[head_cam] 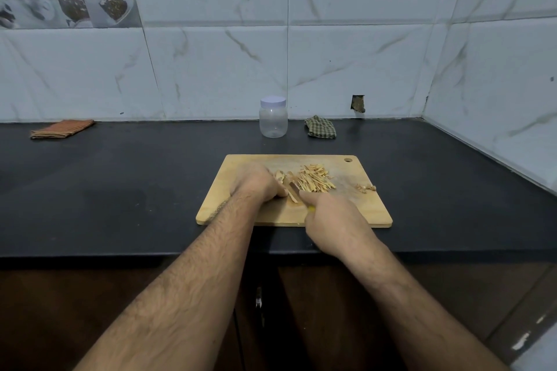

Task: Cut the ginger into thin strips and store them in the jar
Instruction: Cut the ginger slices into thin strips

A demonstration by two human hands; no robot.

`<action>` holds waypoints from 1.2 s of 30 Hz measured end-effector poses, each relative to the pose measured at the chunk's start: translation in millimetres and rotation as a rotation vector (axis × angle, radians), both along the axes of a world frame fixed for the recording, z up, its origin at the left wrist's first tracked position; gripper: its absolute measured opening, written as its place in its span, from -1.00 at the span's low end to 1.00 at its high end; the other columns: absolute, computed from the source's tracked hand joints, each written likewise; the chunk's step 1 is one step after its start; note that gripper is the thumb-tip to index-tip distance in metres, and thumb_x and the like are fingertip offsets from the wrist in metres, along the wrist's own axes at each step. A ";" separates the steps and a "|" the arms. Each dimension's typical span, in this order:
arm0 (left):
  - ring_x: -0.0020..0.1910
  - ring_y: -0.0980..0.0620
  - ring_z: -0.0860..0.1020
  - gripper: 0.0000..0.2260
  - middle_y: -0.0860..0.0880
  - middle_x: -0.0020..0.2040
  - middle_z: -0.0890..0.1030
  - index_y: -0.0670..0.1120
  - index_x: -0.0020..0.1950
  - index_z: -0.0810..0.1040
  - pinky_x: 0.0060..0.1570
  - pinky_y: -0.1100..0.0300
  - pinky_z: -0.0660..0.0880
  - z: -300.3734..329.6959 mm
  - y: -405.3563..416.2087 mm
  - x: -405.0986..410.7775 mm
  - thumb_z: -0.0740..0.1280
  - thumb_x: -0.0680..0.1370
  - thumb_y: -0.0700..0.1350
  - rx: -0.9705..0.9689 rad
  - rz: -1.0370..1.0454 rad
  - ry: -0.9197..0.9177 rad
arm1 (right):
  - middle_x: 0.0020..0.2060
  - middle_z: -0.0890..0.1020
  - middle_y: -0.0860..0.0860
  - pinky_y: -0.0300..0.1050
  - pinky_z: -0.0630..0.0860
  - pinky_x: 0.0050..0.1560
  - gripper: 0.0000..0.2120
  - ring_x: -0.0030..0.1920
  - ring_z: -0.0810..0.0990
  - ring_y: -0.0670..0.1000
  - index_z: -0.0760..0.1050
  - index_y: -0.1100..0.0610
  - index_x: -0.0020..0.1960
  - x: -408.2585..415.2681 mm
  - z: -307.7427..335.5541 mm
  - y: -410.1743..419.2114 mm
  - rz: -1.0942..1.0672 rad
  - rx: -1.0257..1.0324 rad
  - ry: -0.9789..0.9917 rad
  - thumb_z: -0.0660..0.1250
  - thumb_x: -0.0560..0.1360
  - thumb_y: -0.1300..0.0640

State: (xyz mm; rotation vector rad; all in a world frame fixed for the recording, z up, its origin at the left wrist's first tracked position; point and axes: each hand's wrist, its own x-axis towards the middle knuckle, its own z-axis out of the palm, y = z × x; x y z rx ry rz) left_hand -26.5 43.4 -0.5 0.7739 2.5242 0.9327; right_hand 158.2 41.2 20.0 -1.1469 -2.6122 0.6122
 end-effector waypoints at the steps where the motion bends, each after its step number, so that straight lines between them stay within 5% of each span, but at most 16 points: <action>1: -0.05 0.02 0.62 -0.75 0.04 -0.14 0.69 -0.04 -0.14 0.68 0.03 0.05 0.58 -0.8 0.5 -0.2 0.60 0.29 0.02 0.000 -0.001 -0.005 | 0.25 0.56 0.02 -0.09 0.57 -0.07 -0.38 0.07 0.59 0.05 0.31 -0.18 0.51 -2.4 0.6 0.8 0.004 -0.006 -0.007 0.15 0.53 0.29; 6: 0.00 -0.02 0.63 -0.72 -0.01 -0.08 0.68 -0.06 -0.13 0.65 -0.17 0.17 0.50 -1.4 0.3 0.4 0.59 0.28 0.05 -0.015 -0.006 0.012 | 0.33 0.51 0.04 -0.08 0.55 0.09 -0.39 0.19 0.54 0.07 0.31 -0.19 0.50 -8.3 2.2 2.2 0.025 -0.008 -0.041 0.15 0.54 0.28; 9: -0.01 -0.01 0.63 -0.69 0.02 -0.08 0.68 -0.04 -0.10 0.67 -0.10 0.14 0.55 -1.0 0.8 1.3 0.59 0.26 0.07 -0.016 -0.011 0.008 | 0.36 0.50 0.05 -0.07 0.54 0.15 -0.39 0.24 0.52 0.07 0.31 -0.19 0.50 -9.3 4.0 3.2 0.029 -0.006 -0.059 0.15 0.54 0.28; 28: -0.05 0.00 0.62 -0.74 0.00 -0.11 0.66 -0.05 -0.10 0.65 -0.23 0.17 0.46 -0.2 -0.3 2.6 0.57 0.33 0.05 -0.011 0.001 0.028 | 0.19 0.58 0.02 0.02 0.58 0.05 -0.35 0.13 0.54 0.07 0.18 -0.22 0.54 25.0 -7.3 -16.3 0.024 0.070 -0.155 0.13 0.57 0.28; 36: -0.03 0.04 0.64 -0.73 0.07 -0.12 0.69 -0.04 -0.13 0.66 0.05 0.06 0.58 -4.3 0.3 1.5 0.59 0.28 0.05 0.014 -0.012 0.023 | 0.29 0.56 0.02 -0.01 0.58 0.09 -0.37 0.17 0.55 0.06 0.23 -0.17 0.54 13.9 -4.5 -5.7 -0.047 0.045 -0.064 0.14 0.55 0.28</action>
